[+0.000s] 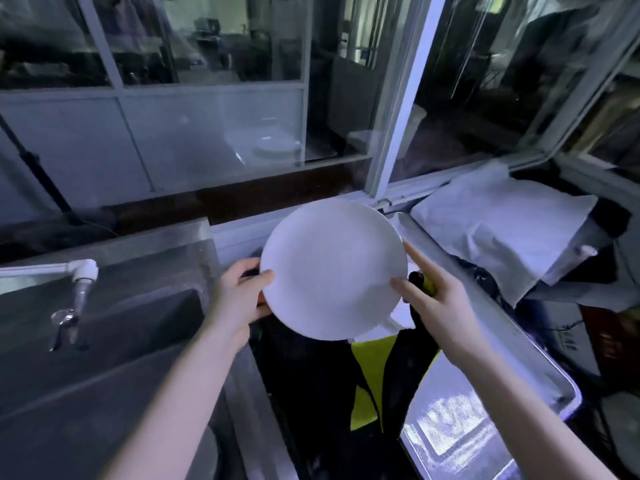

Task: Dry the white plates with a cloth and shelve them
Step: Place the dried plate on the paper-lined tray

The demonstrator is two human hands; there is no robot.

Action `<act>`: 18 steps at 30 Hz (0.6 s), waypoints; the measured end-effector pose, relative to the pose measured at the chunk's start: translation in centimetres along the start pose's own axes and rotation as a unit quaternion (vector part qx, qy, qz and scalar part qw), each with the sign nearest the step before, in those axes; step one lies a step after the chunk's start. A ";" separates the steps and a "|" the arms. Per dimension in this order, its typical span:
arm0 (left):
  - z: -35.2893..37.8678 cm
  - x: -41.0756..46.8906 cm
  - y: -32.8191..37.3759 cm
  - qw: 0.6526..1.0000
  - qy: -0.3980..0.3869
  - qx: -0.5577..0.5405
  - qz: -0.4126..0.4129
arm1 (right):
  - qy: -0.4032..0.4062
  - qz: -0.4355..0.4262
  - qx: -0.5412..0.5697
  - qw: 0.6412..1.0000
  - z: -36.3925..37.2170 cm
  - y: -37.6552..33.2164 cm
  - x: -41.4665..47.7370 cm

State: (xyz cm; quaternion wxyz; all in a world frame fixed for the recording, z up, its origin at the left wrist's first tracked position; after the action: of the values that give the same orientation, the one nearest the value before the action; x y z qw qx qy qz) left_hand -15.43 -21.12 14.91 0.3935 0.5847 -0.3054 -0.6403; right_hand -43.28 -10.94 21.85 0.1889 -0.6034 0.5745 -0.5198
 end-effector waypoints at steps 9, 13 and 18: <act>15.4 2.1 -3.5 0.993 -0.093 0.057 -0.046 | 0.044 0.086 0.014 0.995 -11.3 7.6 0.3; 19.6 4.1 -6.2 0.991 -0.092 0.063 -0.073 | 0.034 0.139 0.014 0.990 -12.9 13.0 0.2; 22.7 7.7 -10.0 0.986 -0.085 0.086 -0.113 | 0.028 0.231 0.040 0.972 -12.7 20.9 -0.4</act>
State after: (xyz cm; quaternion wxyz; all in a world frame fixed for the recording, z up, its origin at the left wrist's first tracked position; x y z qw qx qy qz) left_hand -39.40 -24.31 5.46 0.2397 0.5905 -0.3236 -0.6994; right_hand -64.27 -11.53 9.38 0.3118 -0.4318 0.6822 -0.5010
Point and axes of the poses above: each hand's wrist, its own x-axis towards the middle knuckle, its own z-axis out of the palm, y = z × x, the point moved 8 cm from there along x, towards the middle knuckle, and after that the axes turned 15 degrees about -z, right-handed, at the moved point
